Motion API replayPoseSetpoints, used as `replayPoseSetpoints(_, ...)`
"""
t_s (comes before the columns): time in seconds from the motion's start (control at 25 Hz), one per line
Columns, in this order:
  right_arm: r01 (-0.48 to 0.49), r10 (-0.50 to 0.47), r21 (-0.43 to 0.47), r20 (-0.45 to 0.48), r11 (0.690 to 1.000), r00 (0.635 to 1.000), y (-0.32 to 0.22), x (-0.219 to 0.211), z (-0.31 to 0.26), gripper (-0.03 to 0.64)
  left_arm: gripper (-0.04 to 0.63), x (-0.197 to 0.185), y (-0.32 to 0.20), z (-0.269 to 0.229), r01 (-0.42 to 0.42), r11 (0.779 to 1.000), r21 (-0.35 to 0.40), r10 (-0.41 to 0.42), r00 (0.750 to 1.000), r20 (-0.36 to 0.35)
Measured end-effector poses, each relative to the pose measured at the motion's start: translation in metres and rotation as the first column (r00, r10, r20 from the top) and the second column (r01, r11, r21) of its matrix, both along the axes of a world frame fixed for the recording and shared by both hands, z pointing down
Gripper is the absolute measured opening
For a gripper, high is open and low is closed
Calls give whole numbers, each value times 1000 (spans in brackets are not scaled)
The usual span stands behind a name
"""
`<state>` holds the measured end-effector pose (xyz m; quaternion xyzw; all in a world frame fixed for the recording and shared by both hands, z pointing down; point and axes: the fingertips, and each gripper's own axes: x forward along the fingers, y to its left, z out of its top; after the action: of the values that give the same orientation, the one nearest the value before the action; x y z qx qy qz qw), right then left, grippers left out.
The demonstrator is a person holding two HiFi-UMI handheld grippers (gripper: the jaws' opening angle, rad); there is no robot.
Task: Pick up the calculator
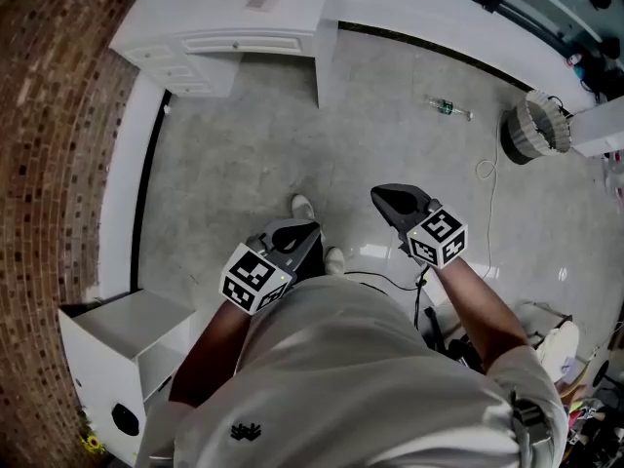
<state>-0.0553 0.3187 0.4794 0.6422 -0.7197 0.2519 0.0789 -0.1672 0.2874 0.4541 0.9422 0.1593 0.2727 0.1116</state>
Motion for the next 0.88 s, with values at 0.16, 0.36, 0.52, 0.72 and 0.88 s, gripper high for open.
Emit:
replayPoseSetpoints(0.16, -29, 26, 46, 52, 999, 998, -33, 37, -1, 16, 6, 24, -26, 11, -16, 1000, -20, 16, 1000, 0)
replayPoseSetpoints(0.36, -84, 81, 36, 73, 996, 994, -85, 98, -3, 124, 6, 76, -77, 12, -20, 999, -32, 19, 1000, -15)
replayPoseSetpoints(0.52, -112, 111, 20, 68, 993, 991, -131, 145, 0, 141, 6, 111, -123, 6, -17, 1000, -21, 16, 999, -49)
replayPoseSetpoints(0.72, -113, 111, 36, 54, 993, 992, -197, 191, 2, 143, 6, 142, -178, 5, 6, 1000, 7, -5, 999, -53)
replayPoseSetpoints(0.88, -84, 82, 36, 53, 996, 995, -236, 215, 2, 144, 6, 153, -207, 1, 57, 998, 5, -57, 997, -58)
